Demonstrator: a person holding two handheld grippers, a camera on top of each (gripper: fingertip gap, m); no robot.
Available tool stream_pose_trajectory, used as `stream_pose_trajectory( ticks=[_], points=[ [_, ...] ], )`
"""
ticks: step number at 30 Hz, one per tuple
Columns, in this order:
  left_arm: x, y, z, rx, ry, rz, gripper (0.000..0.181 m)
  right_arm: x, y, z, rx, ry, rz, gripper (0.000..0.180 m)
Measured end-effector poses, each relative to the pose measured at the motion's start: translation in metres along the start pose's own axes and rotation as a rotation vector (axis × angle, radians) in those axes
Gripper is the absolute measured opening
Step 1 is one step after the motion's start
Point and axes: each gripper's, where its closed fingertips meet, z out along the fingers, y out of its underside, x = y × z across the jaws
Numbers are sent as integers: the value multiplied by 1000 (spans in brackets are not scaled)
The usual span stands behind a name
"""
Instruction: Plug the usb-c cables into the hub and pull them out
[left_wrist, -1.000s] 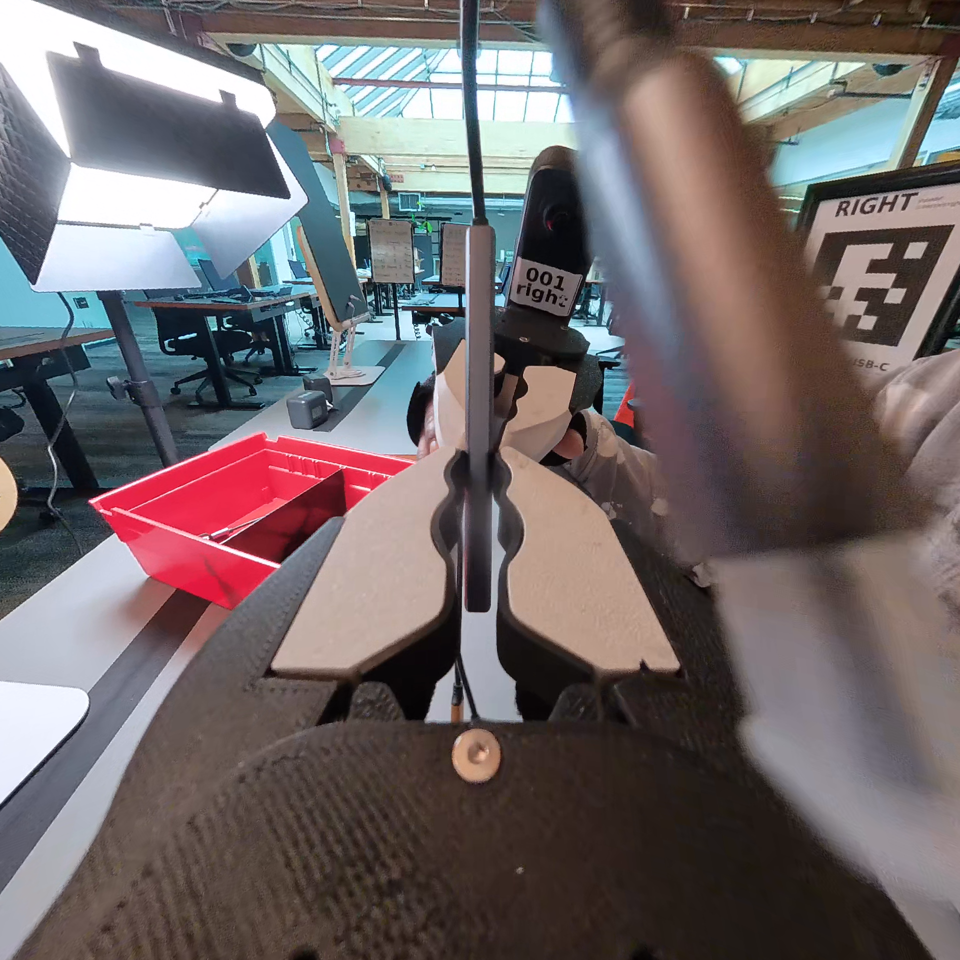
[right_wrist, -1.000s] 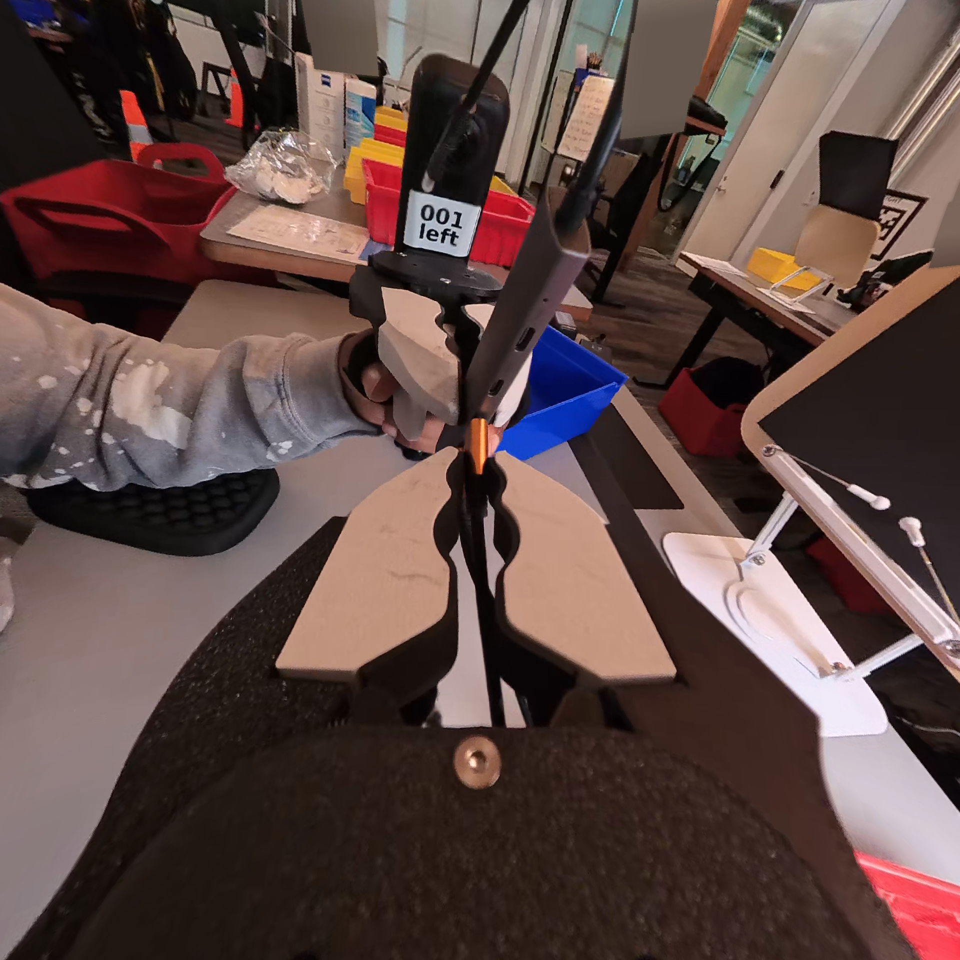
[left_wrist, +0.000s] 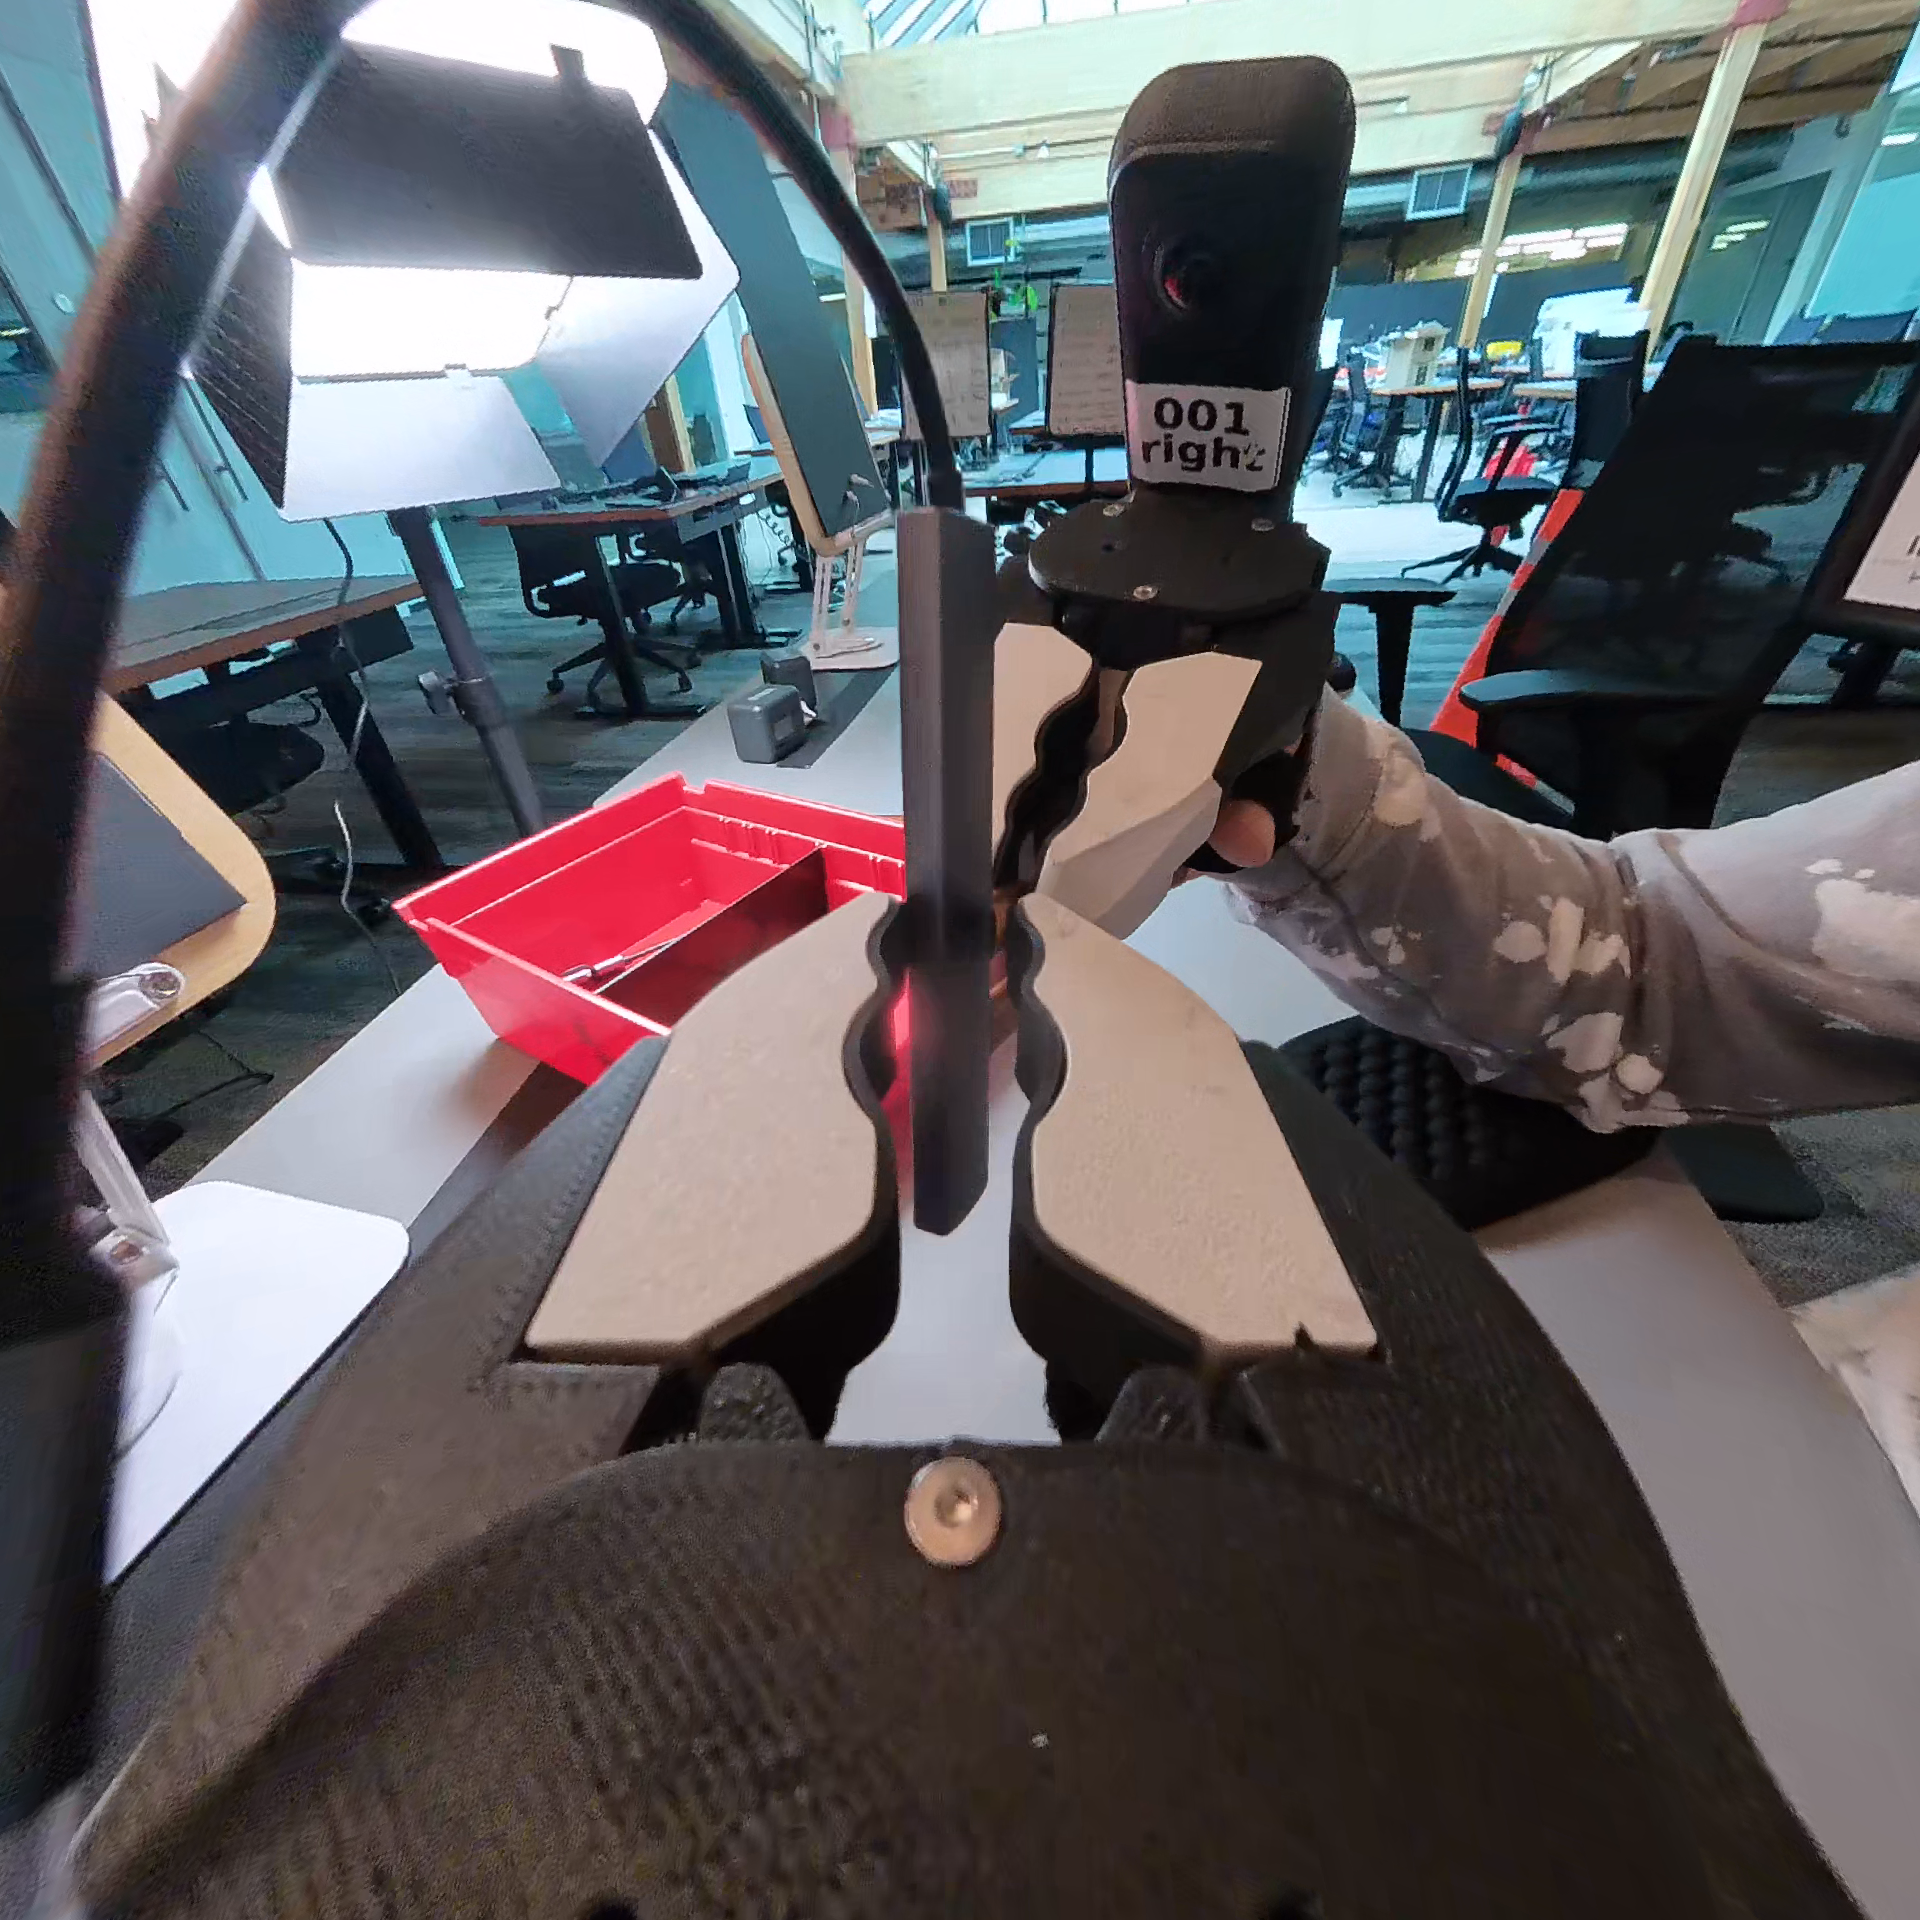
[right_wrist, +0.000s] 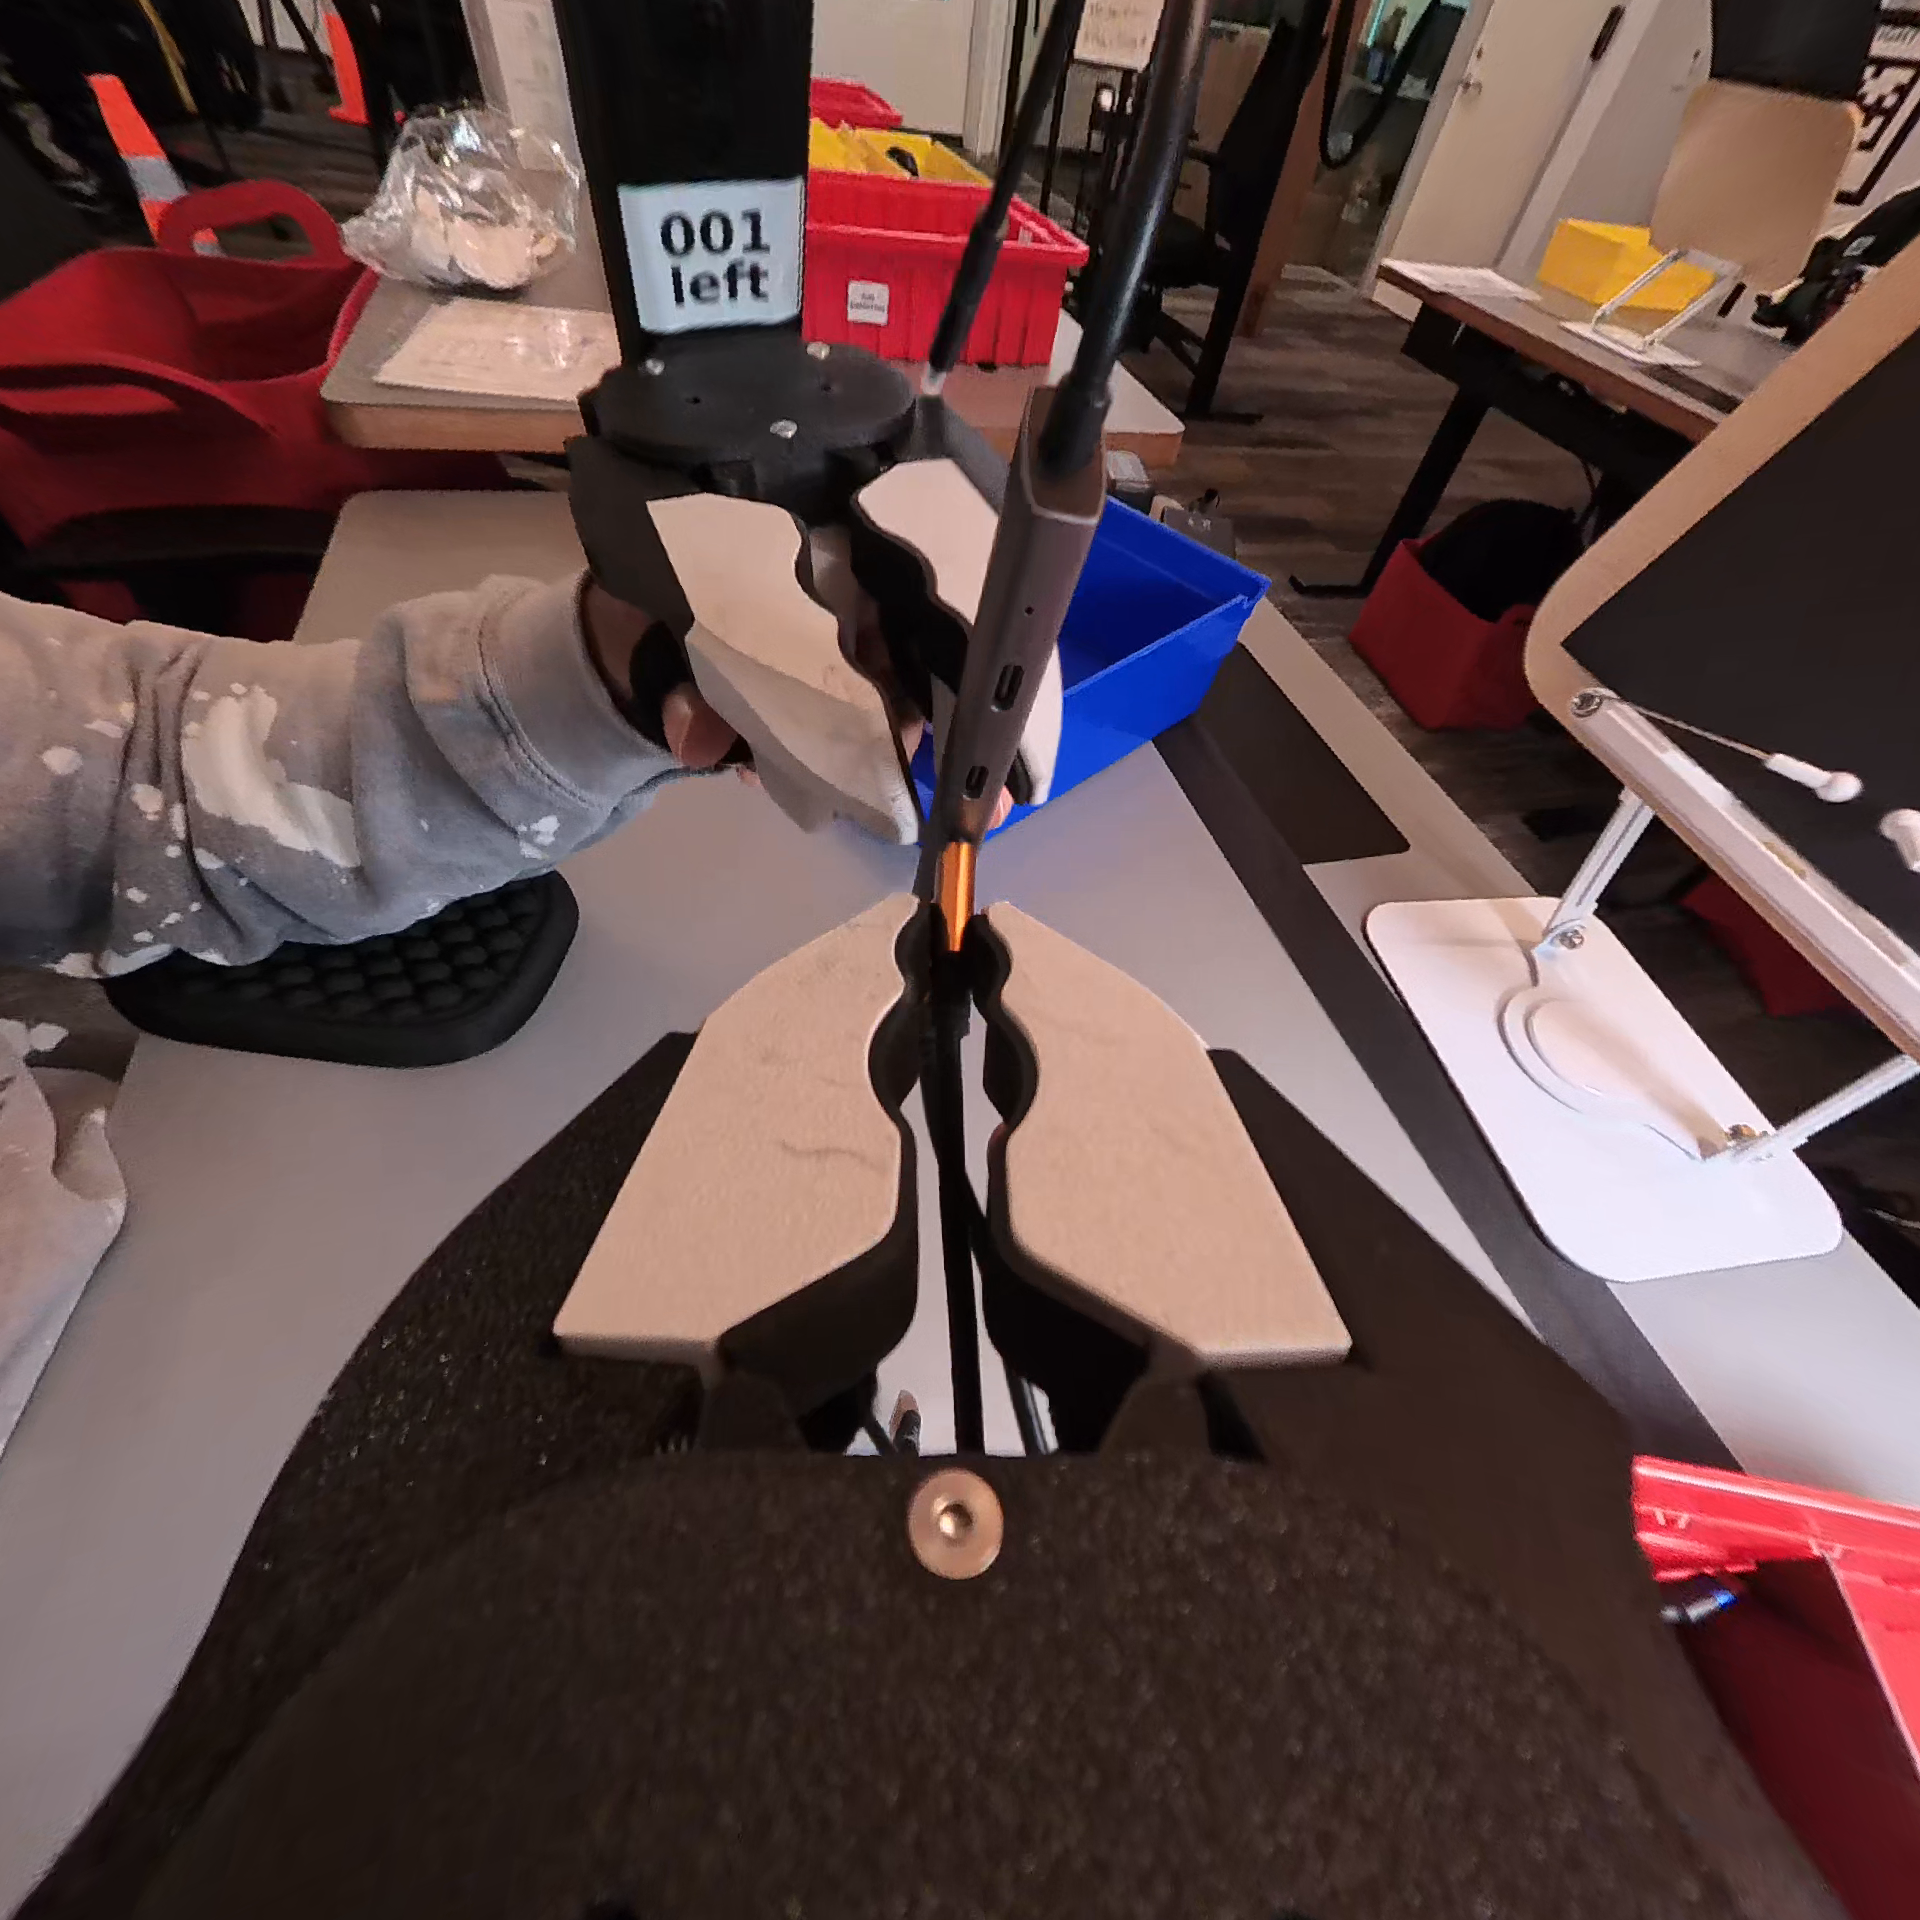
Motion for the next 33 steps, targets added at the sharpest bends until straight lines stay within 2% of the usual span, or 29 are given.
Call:
stream_pose_trajectory(
  ticks=[6,13,20,33],
  points=[
    [2,7,1,-57,1,24,15,-4,7,6,-53,5,-30,6],
    [5,-3,-4,26,62,-37,12,-7,-4,7,40,2,-71,8],
    [18,-20,-12,51,115,-6,11,-19,-21,2,146,-70,-101,8],
    [12,6,10,-65,108,-54,10,-6,9,-10,33,-105,-134,8]
  ],
)
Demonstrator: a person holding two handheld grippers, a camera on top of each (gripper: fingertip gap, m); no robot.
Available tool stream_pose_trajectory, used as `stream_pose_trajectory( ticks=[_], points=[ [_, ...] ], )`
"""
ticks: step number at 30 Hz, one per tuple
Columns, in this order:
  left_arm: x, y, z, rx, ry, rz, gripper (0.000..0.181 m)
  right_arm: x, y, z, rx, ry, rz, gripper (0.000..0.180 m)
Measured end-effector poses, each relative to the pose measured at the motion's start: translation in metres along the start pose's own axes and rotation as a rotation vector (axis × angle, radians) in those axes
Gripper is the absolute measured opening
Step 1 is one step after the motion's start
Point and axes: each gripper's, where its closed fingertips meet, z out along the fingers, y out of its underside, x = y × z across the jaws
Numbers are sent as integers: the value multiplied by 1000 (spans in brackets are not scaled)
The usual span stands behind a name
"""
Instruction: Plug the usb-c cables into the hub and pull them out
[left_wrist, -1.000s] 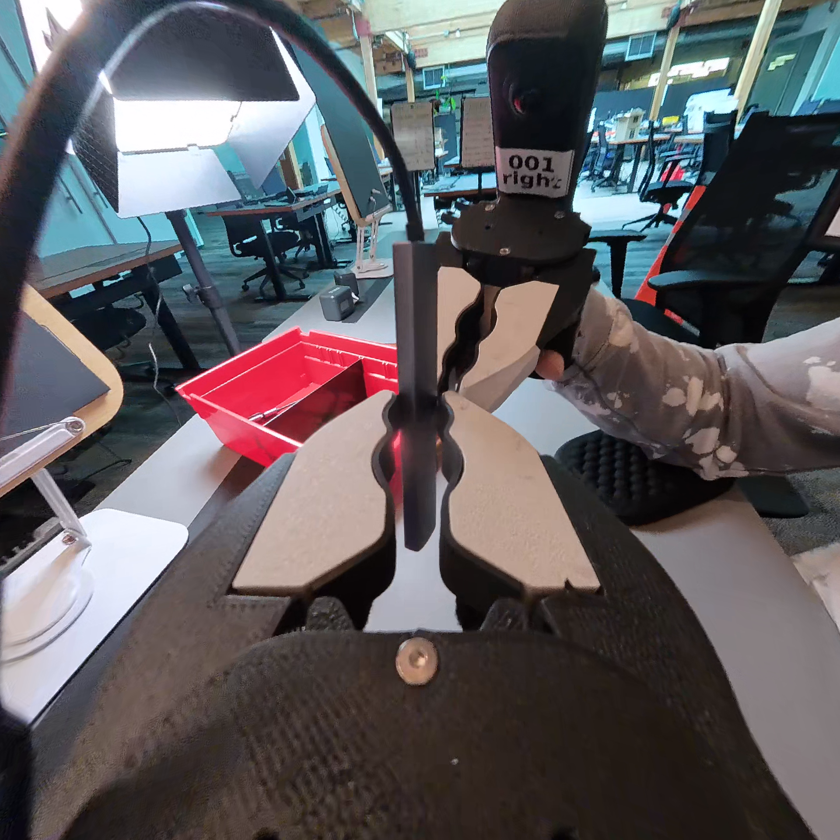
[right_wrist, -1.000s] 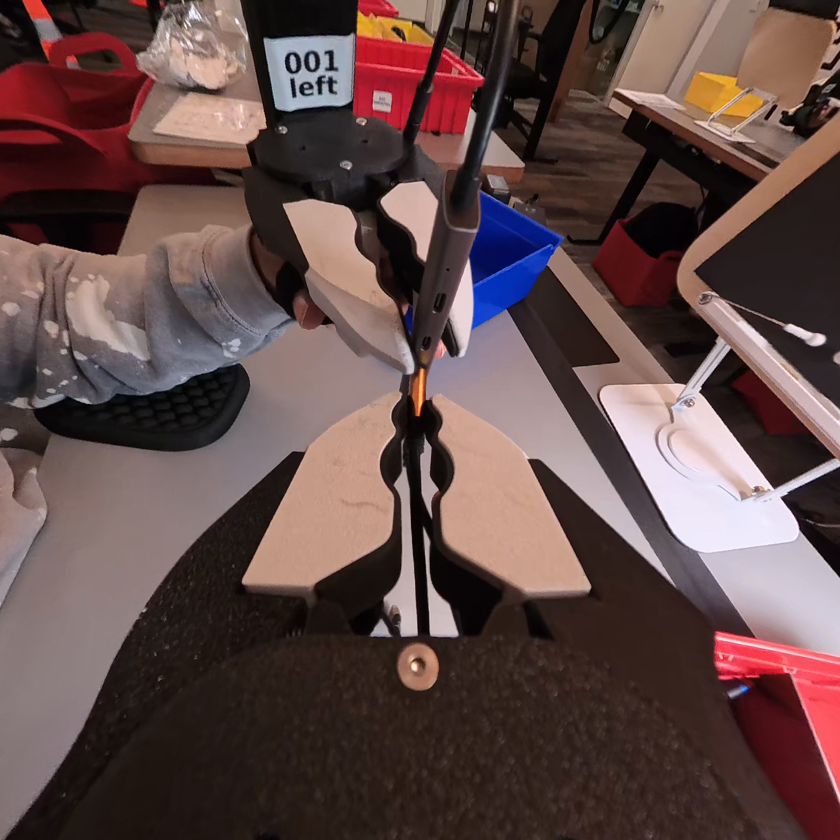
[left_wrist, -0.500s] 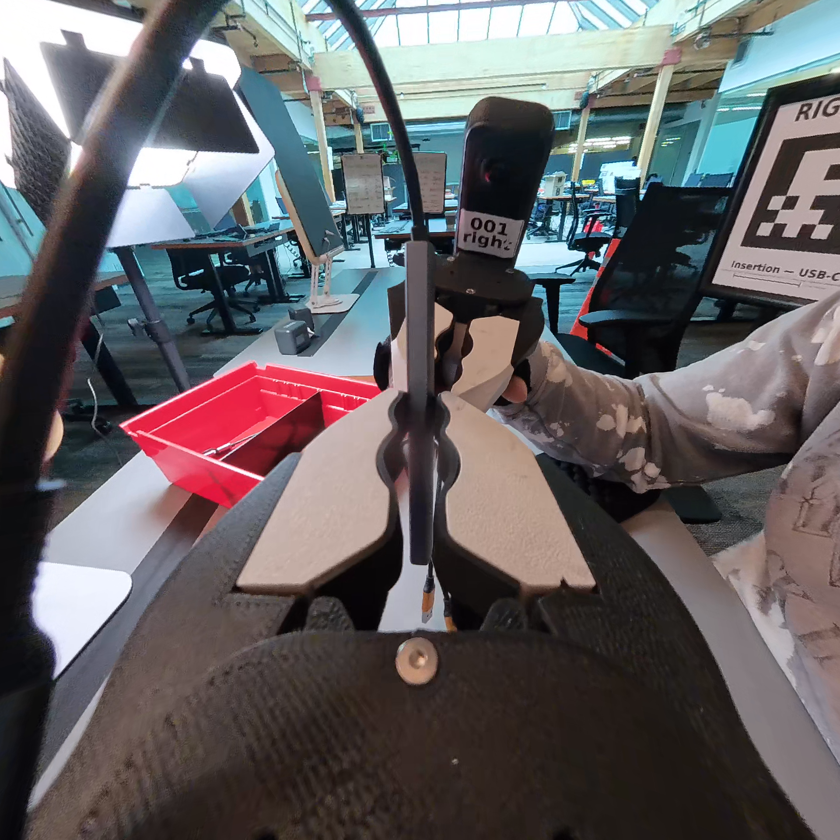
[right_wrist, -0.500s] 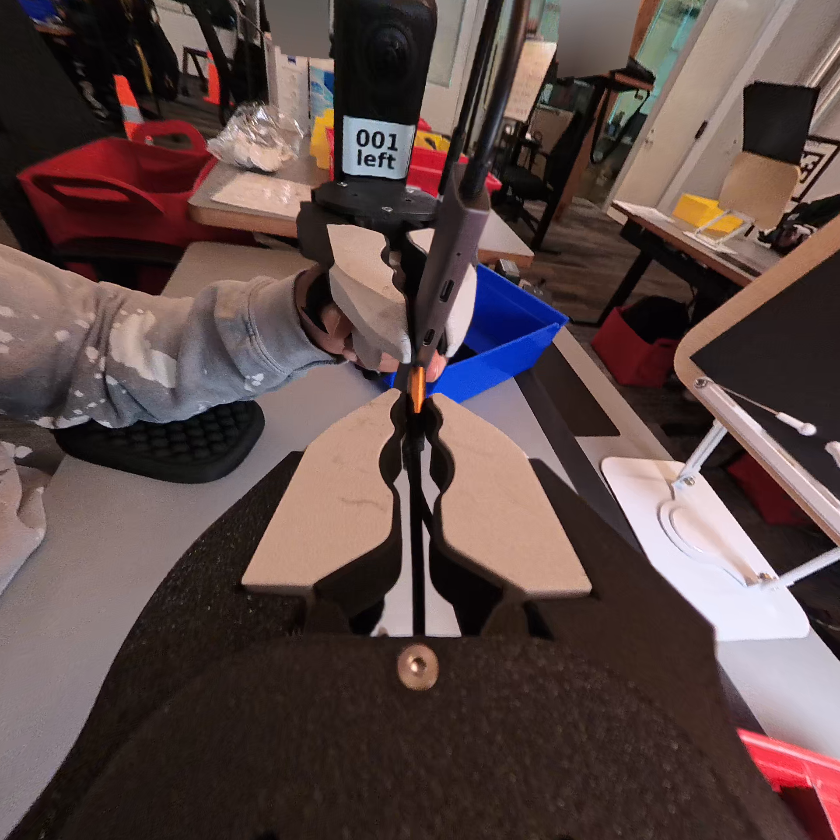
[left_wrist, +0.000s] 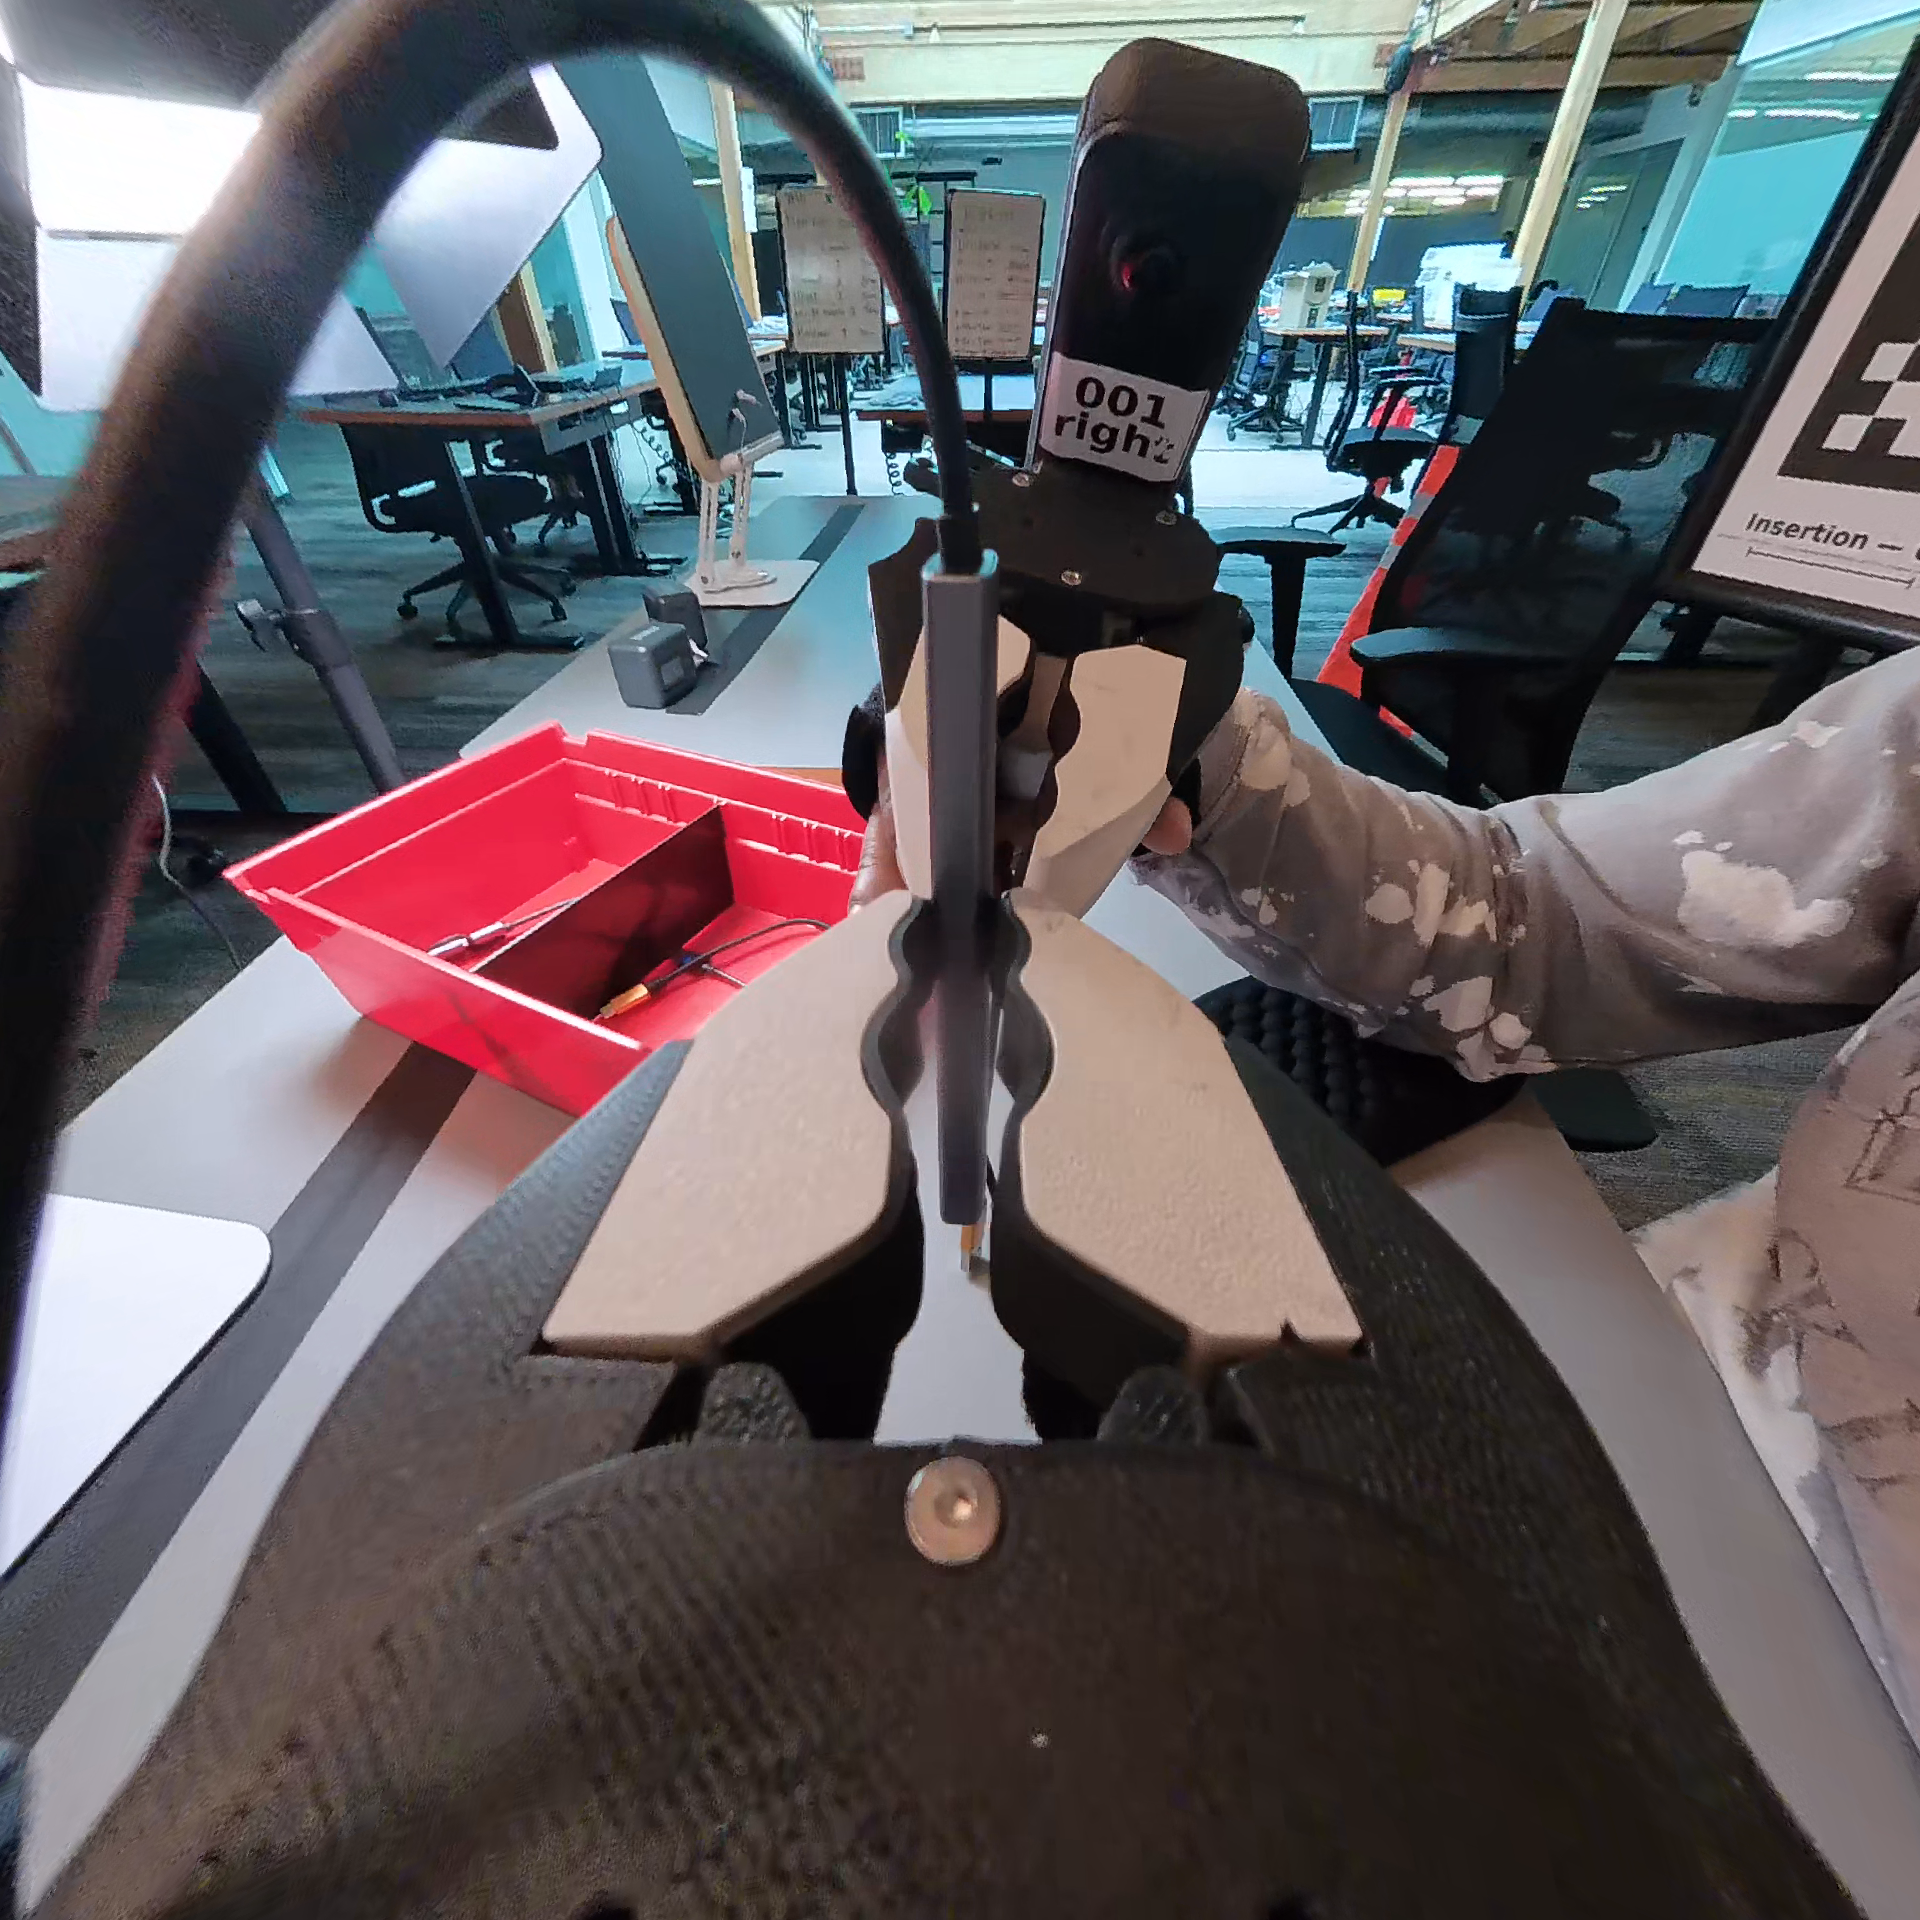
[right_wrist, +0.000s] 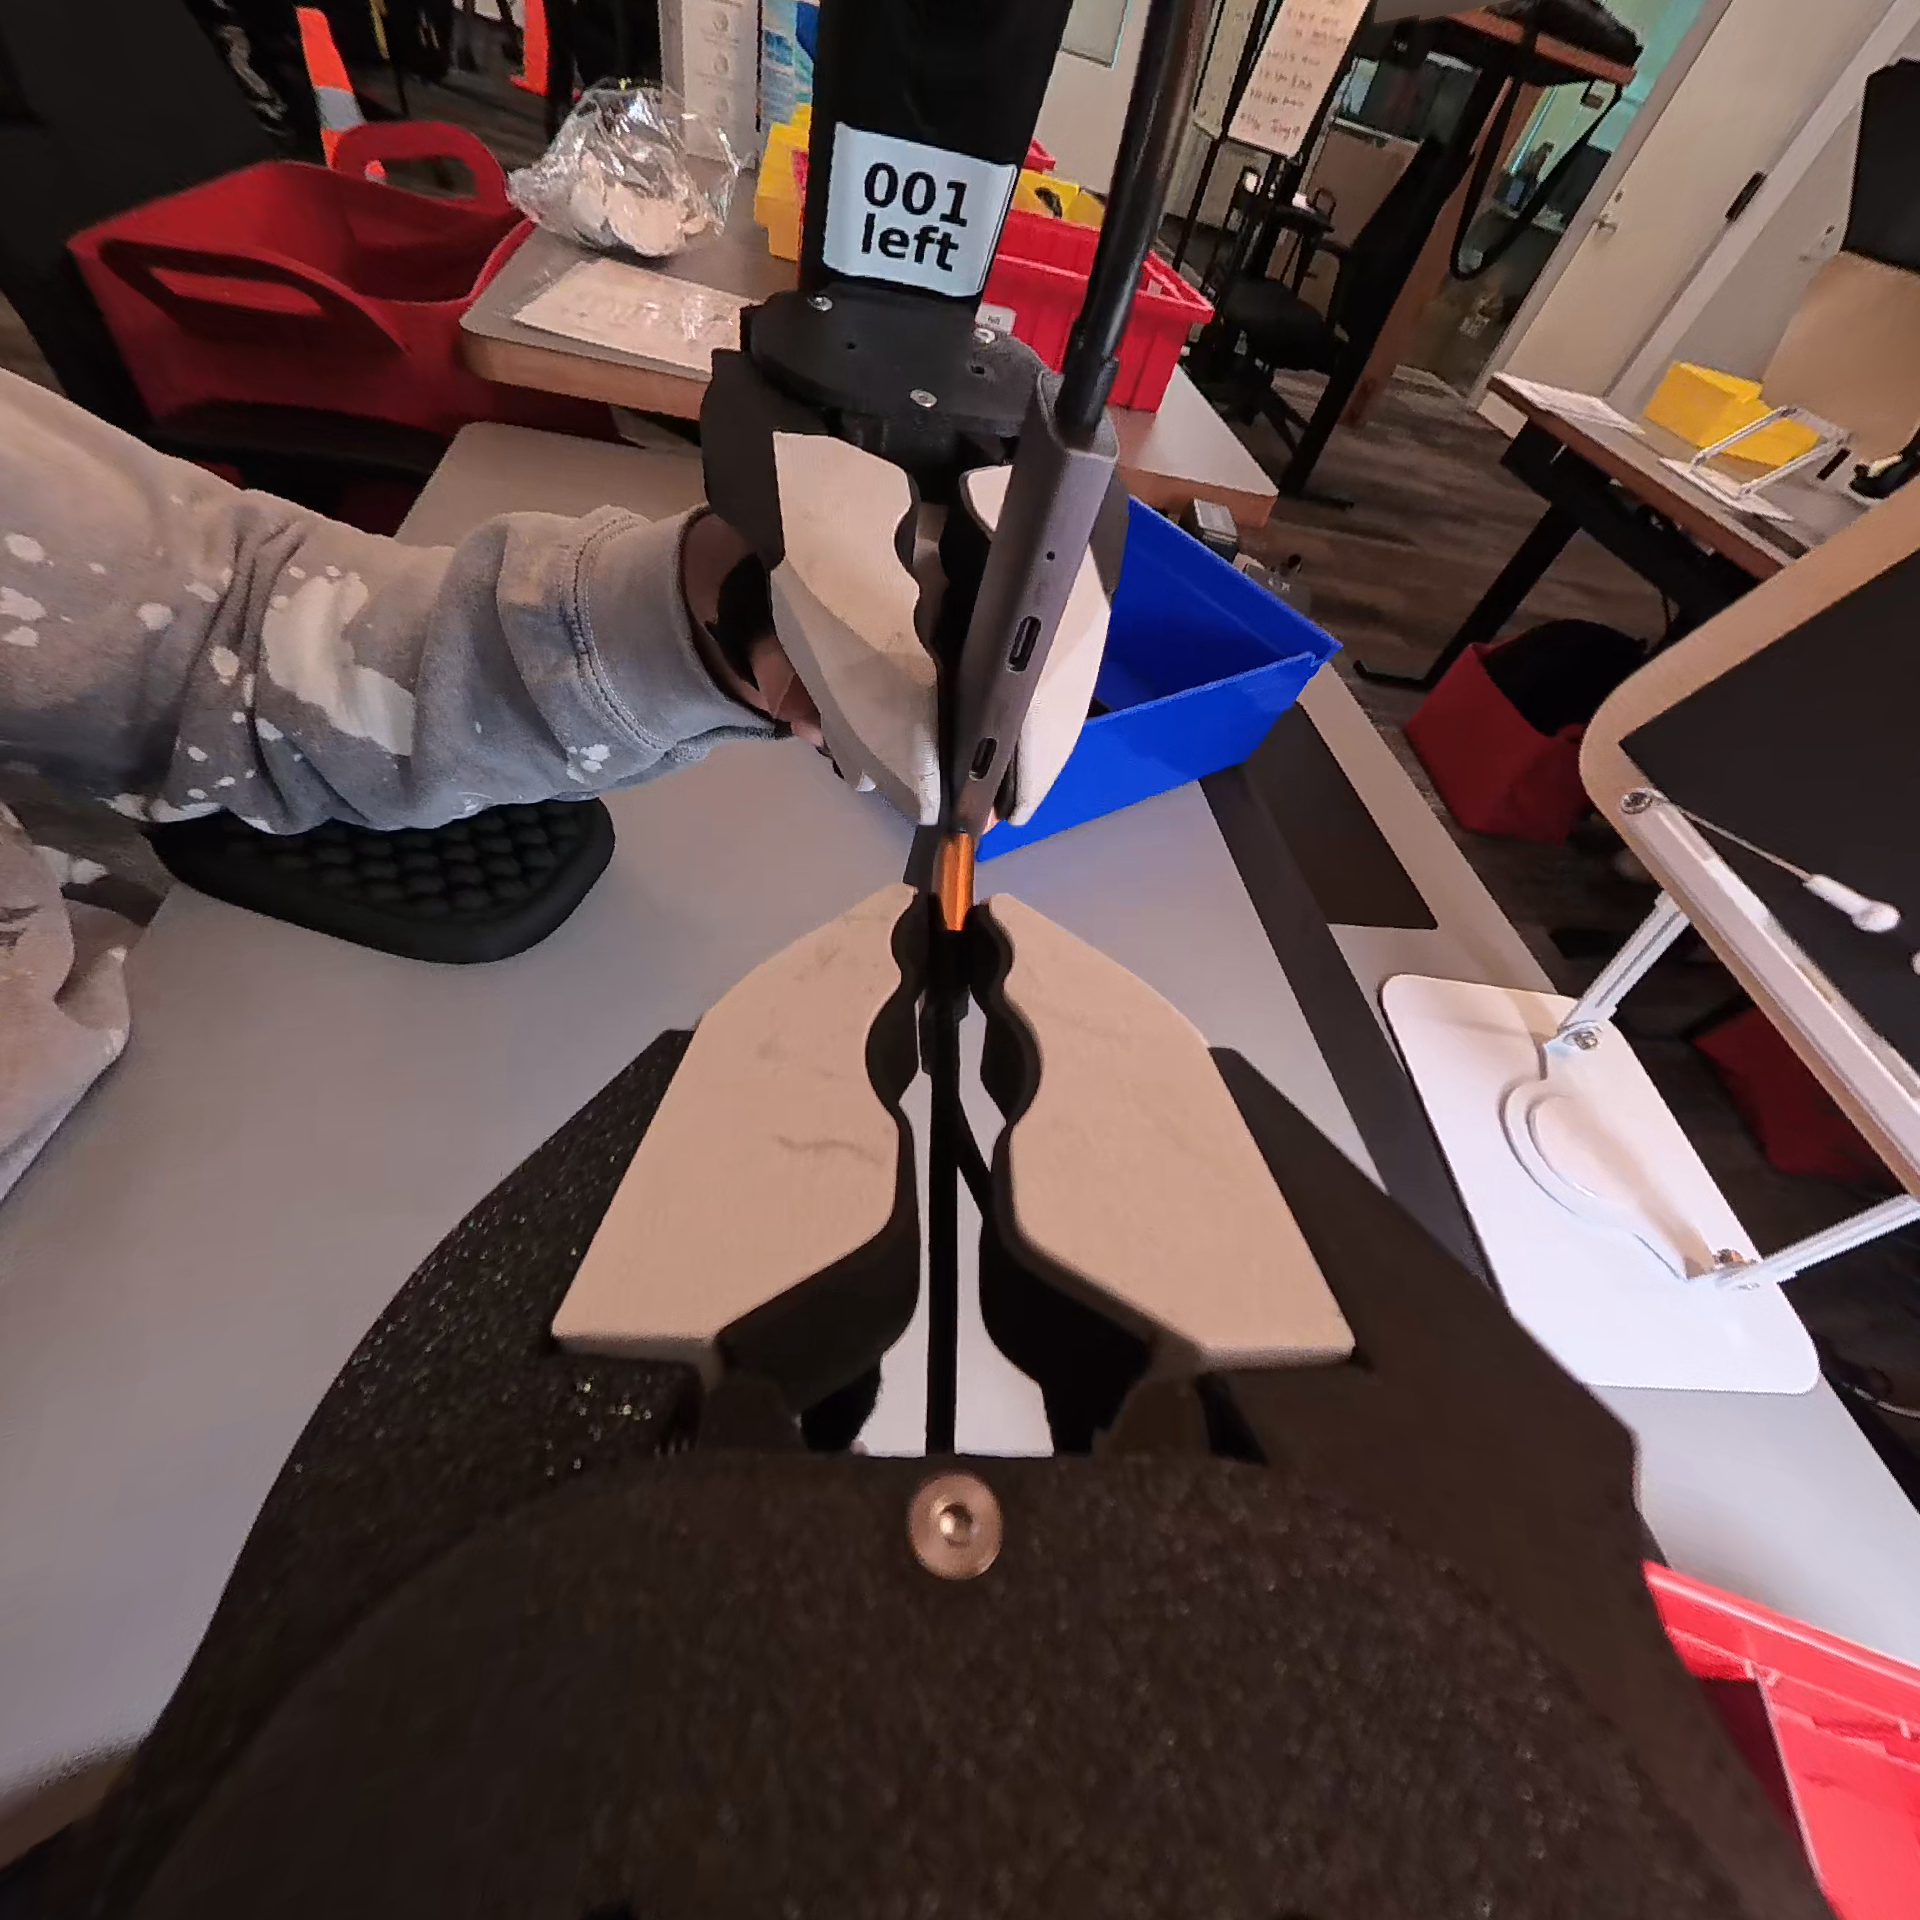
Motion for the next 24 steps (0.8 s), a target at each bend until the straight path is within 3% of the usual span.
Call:
stream_pose_trajectory(
  ticks=[12,14,15,17,20,24],
  points=[
    [-2,17,4,-79,24,-42,11,-1,17,-2,-60,-40,-3,7],
    [-26,4,-31,-6,-83,-72,11,17,34,-32,-100,39,12,7],
    [-35,-8,-60,49,-114,-78,10,22,29,-52,-32,46,61,7],
    [-29,-9,-88,-22,-136,21,10,29,12,-73,43,120,36,7],
    [-33,-18,-87,-13,-197,-1,10,44,-10,-75,92,213,13,7],
    [-48,2,-85,-78,-228,-87,10,78,-35,-80,39,324,-52,7]
  ],
)
